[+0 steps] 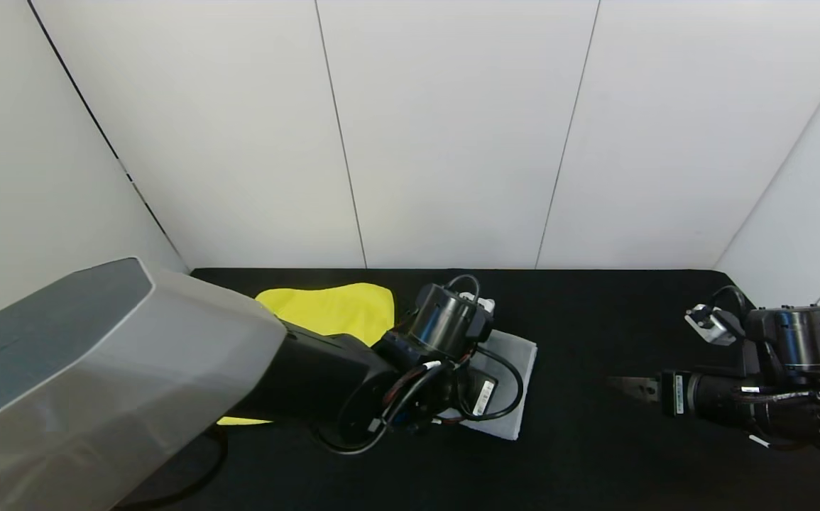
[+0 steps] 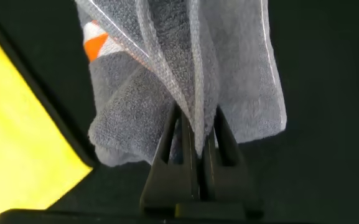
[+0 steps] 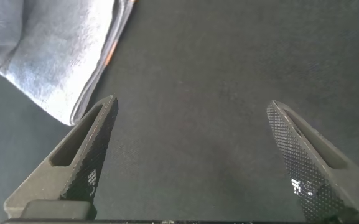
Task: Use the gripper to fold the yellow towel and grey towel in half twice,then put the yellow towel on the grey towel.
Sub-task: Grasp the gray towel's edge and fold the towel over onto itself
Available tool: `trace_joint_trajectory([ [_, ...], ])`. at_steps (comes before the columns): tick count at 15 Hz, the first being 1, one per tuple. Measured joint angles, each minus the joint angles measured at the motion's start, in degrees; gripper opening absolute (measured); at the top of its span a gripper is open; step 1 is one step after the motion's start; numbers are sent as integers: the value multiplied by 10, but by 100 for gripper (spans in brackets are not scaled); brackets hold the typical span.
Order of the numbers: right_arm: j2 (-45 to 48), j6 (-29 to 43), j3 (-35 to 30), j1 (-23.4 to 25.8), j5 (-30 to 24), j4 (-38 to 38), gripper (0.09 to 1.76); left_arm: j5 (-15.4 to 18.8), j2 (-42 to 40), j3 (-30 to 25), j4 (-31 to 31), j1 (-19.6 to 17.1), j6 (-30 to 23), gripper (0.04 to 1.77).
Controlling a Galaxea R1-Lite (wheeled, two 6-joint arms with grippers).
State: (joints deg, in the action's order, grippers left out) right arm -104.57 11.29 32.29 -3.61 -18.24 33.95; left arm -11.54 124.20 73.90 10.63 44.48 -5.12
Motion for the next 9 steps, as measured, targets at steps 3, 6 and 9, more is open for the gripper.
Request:
trace_joint_trajectory([
  [3, -3, 1, 2, 4, 0, 0, 171, -2, 16, 13, 0, 4, -1, 16],
  [6, -2, 1, 2, 8, -1, 1, 171, 6, 23, 21, -3, 2, -6, 16],
  [9, 0, 1, 3, 13, -1, 1, 171, 18, 26, 22, 1, 2, -6, 54],
])
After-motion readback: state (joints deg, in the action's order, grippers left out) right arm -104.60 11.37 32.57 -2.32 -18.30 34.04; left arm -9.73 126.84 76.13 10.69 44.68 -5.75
